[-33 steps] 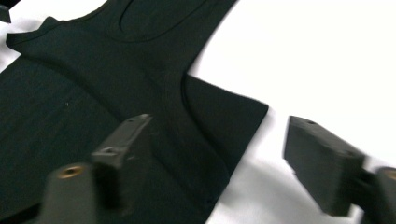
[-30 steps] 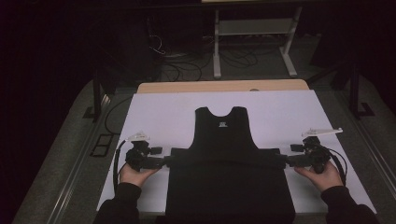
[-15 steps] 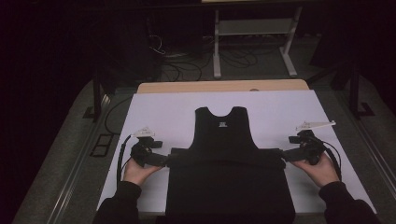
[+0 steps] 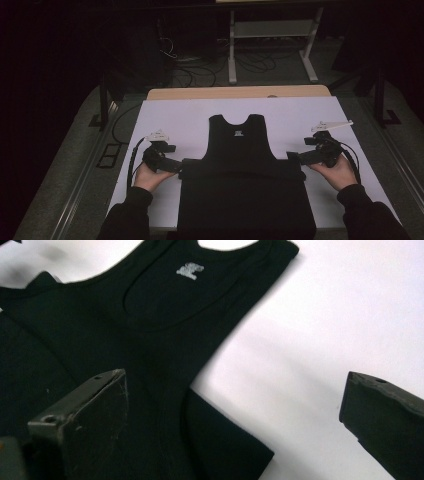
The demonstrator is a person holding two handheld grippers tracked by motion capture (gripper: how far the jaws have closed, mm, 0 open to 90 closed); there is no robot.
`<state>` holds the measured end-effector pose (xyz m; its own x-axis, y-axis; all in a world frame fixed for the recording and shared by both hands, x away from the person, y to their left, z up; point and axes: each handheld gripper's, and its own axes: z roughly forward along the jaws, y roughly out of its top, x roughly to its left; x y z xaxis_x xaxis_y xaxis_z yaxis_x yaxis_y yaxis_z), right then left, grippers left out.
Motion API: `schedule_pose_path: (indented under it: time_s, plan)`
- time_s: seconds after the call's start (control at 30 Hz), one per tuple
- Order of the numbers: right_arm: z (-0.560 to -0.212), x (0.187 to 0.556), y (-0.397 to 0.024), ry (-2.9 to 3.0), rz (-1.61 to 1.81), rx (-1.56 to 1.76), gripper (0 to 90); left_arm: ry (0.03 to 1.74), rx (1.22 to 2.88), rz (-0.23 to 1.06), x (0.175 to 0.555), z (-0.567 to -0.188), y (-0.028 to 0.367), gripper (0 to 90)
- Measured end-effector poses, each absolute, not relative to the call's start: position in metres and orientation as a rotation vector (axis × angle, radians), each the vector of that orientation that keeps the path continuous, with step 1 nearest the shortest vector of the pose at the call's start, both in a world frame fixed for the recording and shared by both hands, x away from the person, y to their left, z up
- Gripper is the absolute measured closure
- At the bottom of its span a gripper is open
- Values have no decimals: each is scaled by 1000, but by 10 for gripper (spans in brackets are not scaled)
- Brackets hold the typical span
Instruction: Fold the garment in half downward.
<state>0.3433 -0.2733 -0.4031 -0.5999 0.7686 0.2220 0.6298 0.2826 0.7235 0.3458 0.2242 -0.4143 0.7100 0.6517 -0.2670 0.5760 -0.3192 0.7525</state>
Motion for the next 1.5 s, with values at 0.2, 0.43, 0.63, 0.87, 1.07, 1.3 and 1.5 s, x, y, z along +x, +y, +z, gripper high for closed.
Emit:
schedule_pose_path:
  time_s: [0.2, 0.43, 0.63, 0.87, 1.07, 1.3, 1.5]
  plan:
    - [-397, 351, -274, 2373, 1229, 1311, 0, 897, 2021, 144, 354, -397, 219, 0]
    - [-391, 359, -273, 2381, 1247, 1296, 0, 891, 2019, 143, 363, -390, 216, 0]
    - [-384, 366, -270, 2382, 1257, 1270, 0, 884, 2026, 150, 368, -385, 214, 0]
    - [-379, 371, -269, 2383, 1254, 1250, 0, 875, 2019, 139, 373, -380, 215, 0]
    - [-378, 375, -269, 2389, 1250, 1254, 0, 873, 2030, 142, 380, -378, 216, 0]
    - [-374, 386, -269, 2390, 1241, 1248, 0, 876, 2038, 136, 390, -377, 217, 0]
    - [-370, 396, -270, 2384, 1224, 1252, 0, 873, 2042, 119, 399, -377, 214, 0]
